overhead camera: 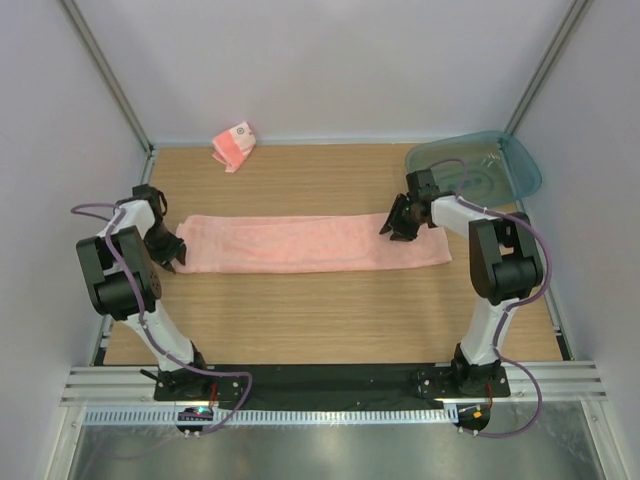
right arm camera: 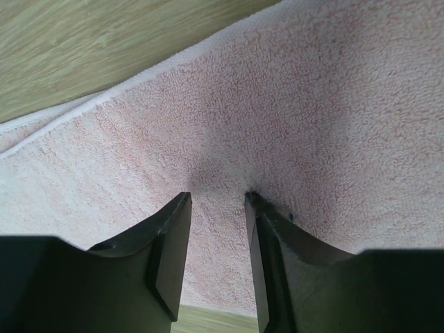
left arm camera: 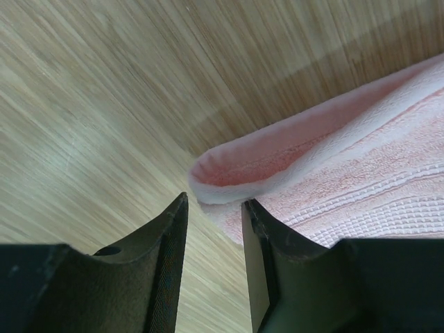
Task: Roll the towels
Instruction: Fold the towel
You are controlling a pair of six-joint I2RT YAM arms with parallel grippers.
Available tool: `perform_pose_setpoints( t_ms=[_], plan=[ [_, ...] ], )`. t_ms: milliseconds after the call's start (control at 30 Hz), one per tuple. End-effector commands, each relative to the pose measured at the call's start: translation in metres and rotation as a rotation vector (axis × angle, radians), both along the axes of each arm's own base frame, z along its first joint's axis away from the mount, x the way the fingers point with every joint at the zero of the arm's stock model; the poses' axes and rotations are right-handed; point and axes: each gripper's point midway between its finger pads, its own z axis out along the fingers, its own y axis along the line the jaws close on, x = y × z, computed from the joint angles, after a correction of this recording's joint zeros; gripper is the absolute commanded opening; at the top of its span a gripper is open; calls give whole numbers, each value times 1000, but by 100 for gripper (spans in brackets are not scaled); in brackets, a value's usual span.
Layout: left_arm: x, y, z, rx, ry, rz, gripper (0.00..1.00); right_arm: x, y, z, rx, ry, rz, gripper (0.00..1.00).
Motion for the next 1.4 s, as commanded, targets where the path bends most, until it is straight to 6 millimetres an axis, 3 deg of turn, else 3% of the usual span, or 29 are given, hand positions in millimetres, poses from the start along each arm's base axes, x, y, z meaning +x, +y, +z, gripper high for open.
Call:
perform_pose_setpoints(
  t_ms=[0,100,200,233,267,333,367,433,467,500,533,567,600,700,900,967,1067,1167,1300,1367],
  plan=[
    [-4,7,4,48,23,-8,38,-35,-27,-25,-139,118,-33,46],
    [-8,4,5,66,29,-18,38,-27,-18,2,-205,41,3,59],
    [-11,7,7,95,38,-15,39,-22,16,44,-245,-73,85,67],
    [-12,8,8,98,40,-13,39,-20,34,54,-222,-111,125,70],
    [-12,9,8,104,38,-11,39,-28,69,67,-152,-141,213,71],
    [-16,11,7,115,42,-4,39,-26,121,93,-13,-220,320,72],
    [-15,12,7,118,32,3,39,-44,160,96,103,-199,422,72],
    [-16,13,6,118,37,6,39,-46,206,117,221,-240,513,68],
    [-17,15,6,118,41,12,38,-52,227,106,264,-210,558,65],
    [-17,16,4,114,43,15,38,-68,260,123,366,-202,629,58],
    [-17,15,4,110,42,16,38,-72,279,130,418,-213,666,52],
    [-17,16,3,111,42,16,38,-77,295,113,443,-174,690,47],
    [-17,15,2,112,44,16,37,-88,319,127,522,-176,738,38],
    [-16,16,1,114,36,18,36,-99,359,112,639,-106,778,21],
    [-15,18,5,124,27,21,27,-131,406,112,880,-28,908,6],
    [-14,18,5,125,27,20,26,-139,413,99,898,12,914,6],
    [-14,19,4,126,30,20,24,-132,417,78,877,20,888,4],
    [-14,20,5,132,37,19,23,-126,413,52,826,44,869,2],
    [-12,26,9,157,50,17,22,-115,386,13,698,77,788,1],
    [-11,27,10,162,55,18,22,-108,372,5,660,77,752,1]
  ],
)
